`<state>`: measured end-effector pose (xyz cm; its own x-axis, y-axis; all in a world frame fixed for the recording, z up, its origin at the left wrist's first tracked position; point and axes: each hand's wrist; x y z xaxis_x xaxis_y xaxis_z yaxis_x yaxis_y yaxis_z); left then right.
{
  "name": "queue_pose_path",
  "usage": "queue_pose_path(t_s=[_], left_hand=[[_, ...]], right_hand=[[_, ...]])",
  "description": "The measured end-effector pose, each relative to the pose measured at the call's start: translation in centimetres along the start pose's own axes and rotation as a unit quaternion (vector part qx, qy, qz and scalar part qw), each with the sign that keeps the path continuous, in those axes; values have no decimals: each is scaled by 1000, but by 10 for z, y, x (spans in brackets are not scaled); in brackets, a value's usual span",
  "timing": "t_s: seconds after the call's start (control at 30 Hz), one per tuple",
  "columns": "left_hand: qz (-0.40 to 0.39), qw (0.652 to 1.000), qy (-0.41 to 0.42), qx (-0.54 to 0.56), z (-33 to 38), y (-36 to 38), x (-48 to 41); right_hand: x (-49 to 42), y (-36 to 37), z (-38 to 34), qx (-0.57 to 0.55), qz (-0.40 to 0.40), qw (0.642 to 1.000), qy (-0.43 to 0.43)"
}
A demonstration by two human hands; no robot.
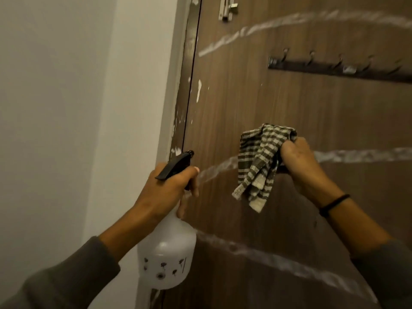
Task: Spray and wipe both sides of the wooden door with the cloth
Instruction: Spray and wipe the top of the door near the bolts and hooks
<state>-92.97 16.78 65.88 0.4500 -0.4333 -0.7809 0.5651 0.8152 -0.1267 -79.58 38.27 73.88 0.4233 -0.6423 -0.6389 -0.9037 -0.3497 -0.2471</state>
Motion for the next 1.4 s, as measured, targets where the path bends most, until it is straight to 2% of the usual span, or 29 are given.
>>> queue_pose_path(t_s=[0.13,0.37,0.57,0.83,1.0,1.13,1.3,1.4], left_hand=[[-1,1000,22,2,30,4,-47],[26,997,69,-32,82,7,-127],[68,992,99,-27,114,4,-189],[112,985,130,3,154,-13,-261],[190,973,130,-3,166,-29,-297],[128,988,91,-1,171,-47,-298],[87,989,105,58,166,-70,-298],[66,986,103,111,160,-79,-304]], right_hand=[[-36,-16,-43,21,11,1000,-21],[-103,-47,-100,-177,61,981,-51],[-139,-62,-150,-225,119,961,-107],[-179,-67,-188,-207,168,952,-153],[-209,-64,-209,-185,237,935,-187],[-220,-52,-239,-180,285,917,-214],[-237,-10,-284,-132,326,884,-309],[-244,32,-300,-49,247,889,-381]])
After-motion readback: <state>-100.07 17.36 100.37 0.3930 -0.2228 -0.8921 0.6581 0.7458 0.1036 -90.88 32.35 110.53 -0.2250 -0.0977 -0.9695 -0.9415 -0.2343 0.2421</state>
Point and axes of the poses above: each hand's wrist, its own x-axis away from the middle knuckle, its own y-axis out of the palm, z = x × y, and after that the axes turned 6 degrees about y, right-handed
